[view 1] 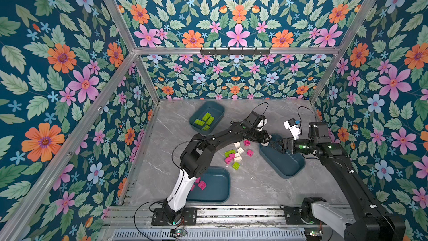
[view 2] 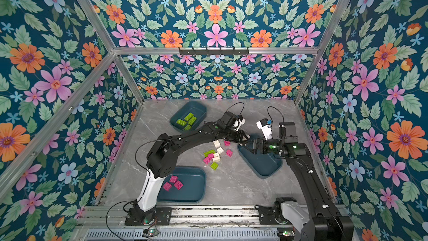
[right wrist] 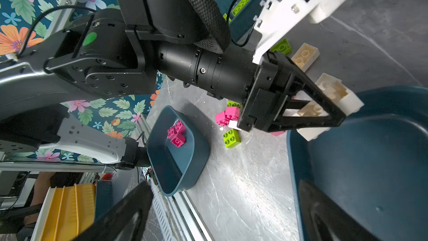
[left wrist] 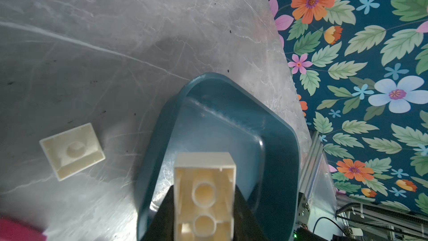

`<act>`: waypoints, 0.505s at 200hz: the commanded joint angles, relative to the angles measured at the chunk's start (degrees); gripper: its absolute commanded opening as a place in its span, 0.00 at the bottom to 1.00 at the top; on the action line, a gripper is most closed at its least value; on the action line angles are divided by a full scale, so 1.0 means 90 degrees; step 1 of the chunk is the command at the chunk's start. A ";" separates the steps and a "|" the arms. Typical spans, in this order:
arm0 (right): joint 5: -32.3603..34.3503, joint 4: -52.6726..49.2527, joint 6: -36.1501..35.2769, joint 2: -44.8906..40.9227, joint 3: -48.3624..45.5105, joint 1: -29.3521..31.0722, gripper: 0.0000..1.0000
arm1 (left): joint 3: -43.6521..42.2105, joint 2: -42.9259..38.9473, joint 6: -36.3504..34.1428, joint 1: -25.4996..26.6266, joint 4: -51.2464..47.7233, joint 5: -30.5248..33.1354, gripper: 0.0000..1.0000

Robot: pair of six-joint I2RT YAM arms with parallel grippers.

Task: Sort the legos into containers by color
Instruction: 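Carry the white brick to the bin by the right arm and release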

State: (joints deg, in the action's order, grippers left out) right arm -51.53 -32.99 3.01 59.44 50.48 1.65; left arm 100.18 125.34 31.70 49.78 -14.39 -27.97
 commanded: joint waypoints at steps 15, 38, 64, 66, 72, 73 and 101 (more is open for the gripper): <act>0.0142 -0.0175 -0.0100 -0.0130 -0.0016 0.0002 0.99 | 0.0028 0.0037 0.0031 0.0045 0.0147 0.0040 0.43; 0.0161 -0.0263 -0.0158 -0.0159 0.0013 0.0001 0.99 | 0.0050 -0.0143 -0.0169 0.0021 -0.0083 0.0256 0.56; 0.0088 -0.0246 -0.0128 -0.0131 0.0029 0.0002 0.99 | 0.0089 -0.0362 -0.0441 -0.0121 -0.0449 0.0453 0.60; 0.0078 -0.0244 -0.0129 -0.0133 0.0027 0.0002 0.99 | 0.0089 -0.0382 -0.0470 -0.0133 -0.0490 0.0471 0.60; 0.0063 -0.0232 -0.0121 -0.0113 0.0044 -0.0001 0.99 | 0.0080 -0.0440 -0.0564 -0.0186 -0.0624 0.0574 0.62; 0.0057 -0.0236 -0.0125 -0.0112 0.0045 -0.0004 0.99 | 0.0080 -0.0450 -0.0584 -0.0197 -0.0655 0.0595 0.62; -0.0150 -0.0168 -0.0061 -0.0020 0.0065 0.0000 0.99 | 0.0097 -0.0615 -0.1217 -0.0568 -0.1522 0.1354 0.63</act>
State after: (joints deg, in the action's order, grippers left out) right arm -50.83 -34.70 2.59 58.67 50.63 1.65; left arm 100.86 120.79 26.72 46.81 -20.29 -22.50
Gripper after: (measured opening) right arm 0.990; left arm 0.631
